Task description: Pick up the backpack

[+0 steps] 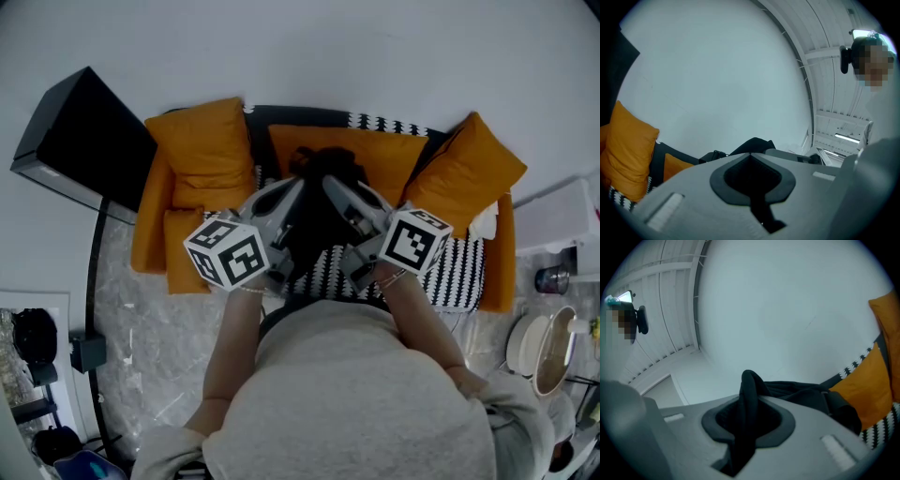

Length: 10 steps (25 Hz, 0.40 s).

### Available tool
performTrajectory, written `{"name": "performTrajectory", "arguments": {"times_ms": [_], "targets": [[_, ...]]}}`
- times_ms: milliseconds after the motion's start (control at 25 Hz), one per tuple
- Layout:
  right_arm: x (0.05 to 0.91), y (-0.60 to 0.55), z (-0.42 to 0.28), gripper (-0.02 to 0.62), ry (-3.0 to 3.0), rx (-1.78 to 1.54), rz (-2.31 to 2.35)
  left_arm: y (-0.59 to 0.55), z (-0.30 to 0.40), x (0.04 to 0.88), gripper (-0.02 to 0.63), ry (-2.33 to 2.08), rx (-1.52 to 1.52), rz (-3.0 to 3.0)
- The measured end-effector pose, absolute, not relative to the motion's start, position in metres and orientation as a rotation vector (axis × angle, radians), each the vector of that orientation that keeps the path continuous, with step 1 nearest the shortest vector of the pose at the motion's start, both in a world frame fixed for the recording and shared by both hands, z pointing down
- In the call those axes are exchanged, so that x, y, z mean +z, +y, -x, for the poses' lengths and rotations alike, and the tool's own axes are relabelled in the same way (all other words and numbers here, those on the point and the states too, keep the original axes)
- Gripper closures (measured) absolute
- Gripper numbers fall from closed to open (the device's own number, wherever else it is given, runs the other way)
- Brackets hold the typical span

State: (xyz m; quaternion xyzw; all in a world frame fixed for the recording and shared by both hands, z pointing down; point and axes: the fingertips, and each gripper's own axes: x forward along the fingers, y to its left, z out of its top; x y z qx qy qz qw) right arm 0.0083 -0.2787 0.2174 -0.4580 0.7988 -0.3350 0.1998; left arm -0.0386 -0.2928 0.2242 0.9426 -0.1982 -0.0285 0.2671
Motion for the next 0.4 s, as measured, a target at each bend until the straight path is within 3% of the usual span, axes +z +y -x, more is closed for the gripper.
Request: {"name": "performTrajectory", "arguments": {"times_ms": [400], "targets": [[0.2210,-0.2790,-0.0063,0.533,2.249,-0.937,1.324,-0.2939,0.0356,0.2275,0.598,-0.507,-0.059,-2.539]]}}
